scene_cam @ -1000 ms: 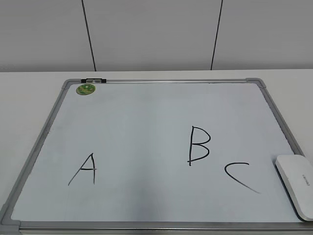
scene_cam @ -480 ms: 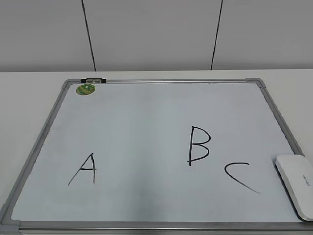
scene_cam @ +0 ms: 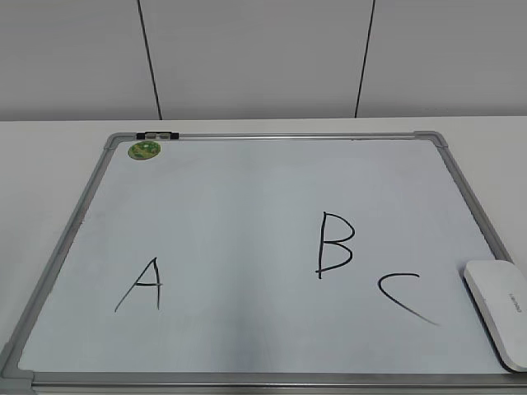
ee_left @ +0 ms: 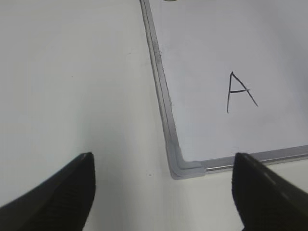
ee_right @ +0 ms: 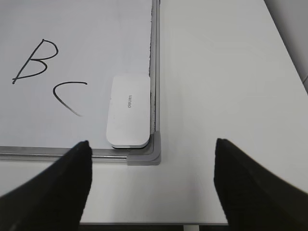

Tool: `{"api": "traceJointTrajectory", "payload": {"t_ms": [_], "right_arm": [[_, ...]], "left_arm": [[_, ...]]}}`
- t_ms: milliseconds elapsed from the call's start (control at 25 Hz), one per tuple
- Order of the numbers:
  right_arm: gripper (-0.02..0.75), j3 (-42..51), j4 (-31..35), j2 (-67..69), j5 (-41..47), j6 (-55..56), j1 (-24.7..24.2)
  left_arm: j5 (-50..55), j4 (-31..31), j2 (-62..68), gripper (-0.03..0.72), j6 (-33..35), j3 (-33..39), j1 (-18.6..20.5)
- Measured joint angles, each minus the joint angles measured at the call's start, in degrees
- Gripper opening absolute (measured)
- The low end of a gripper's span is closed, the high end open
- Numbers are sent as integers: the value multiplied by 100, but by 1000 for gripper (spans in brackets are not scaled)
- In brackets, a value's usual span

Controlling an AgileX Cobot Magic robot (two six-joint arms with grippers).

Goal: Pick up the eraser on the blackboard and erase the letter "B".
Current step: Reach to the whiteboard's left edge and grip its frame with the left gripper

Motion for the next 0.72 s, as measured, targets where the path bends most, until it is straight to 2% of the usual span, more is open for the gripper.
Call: {"api": "traceJointTrajectory", "payload": {"t_ms": [360,560,720], "right_arm": [[587,0,0,0,0,0,0],[587,0,0,0,0,0,0],[587,0,0,0,0,0,0]], "left_arm": [[-838,-149,2612,625,0,-654,0],[-914,-248,4051,568,0,-1362,0],[-903,-259,5175,555,95,-1974,0]]}}
